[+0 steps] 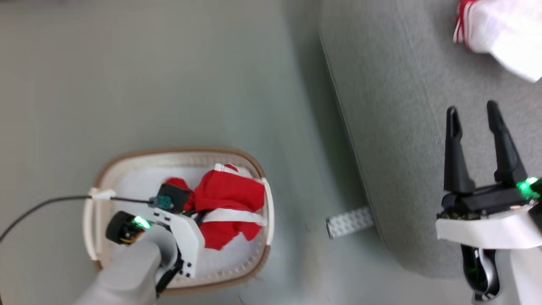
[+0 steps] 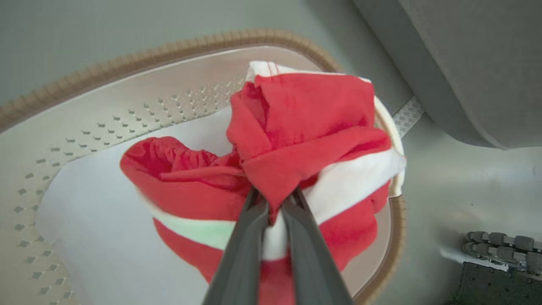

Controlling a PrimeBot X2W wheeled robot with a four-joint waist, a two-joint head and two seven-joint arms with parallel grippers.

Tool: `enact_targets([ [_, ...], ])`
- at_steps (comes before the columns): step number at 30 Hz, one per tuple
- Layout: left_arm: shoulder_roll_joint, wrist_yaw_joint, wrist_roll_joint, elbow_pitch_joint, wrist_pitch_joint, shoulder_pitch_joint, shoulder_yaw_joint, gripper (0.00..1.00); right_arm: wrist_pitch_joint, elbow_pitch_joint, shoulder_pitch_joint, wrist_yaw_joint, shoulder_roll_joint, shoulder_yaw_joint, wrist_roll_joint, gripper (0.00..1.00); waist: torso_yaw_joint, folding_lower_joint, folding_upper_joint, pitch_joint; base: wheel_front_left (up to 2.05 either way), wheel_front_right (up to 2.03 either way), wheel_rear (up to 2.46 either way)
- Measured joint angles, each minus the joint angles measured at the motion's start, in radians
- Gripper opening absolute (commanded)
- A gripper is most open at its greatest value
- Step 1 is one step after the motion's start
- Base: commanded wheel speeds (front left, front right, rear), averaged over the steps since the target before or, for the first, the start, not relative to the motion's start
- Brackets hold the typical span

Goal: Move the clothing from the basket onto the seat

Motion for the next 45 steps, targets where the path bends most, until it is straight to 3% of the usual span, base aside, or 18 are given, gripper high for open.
enact_targets([
  [10,-0.039,0.000,-0.113,-0.098,-0.134,0.061,0.008,0.00,0.000,0.065,0.107,0.000,-0.017,0.011,-0.017,1.00,0.094,-0.0003,0.0000,-0.275,0.00,0.00,0.00],
  [16,-0.011,0.011,-0.126,-0.235,-0.158,0.068,0.047,0.00,0.000,0.091,0.188,0.000,-0.018,0.028,0.002,1.00,0.154,-0.0003,0.0000,-0.417,0.00,0.00,0.00],
  [24,0.076,0.109,-0.127,-0.538,-0.153,0.072,0.102,0.00,0.000,0.103,0.240,0.000,-0.018,0.067,0.011,1.00,0.227,-0.0004,0.0000,-0.549,0.00,0.00,0.00],
  [34,0.203,0.276,-0.109,-0.950,-0.055,0.098,0.148,0.00,0.000,0.110,0.253,0.000,-0.019,0.121,0.016,1.00,0.261,-0.0003,0.0001,-0.576,0.00,0.00,0.00],
  [39,0.222,0.308,-0.110,-1.016,-0.036,0.132,0.145,0.00,0.000,0.115,0.250,0.000,-0.031,0.146,0.016,1.00,0.258,-0.0001,0.0001,-0.567,0.00,0.00,0.00],
  [45,0.227,0.317,-0.114,-1.033,-0.029,0.146,0.143,0.00,0.000,0.117,0.238,0.000,-0.061,0.221,0.023,1.00,0.257,-0.0001,0.0000,-0.564,0.00,0.00,0.00],
])
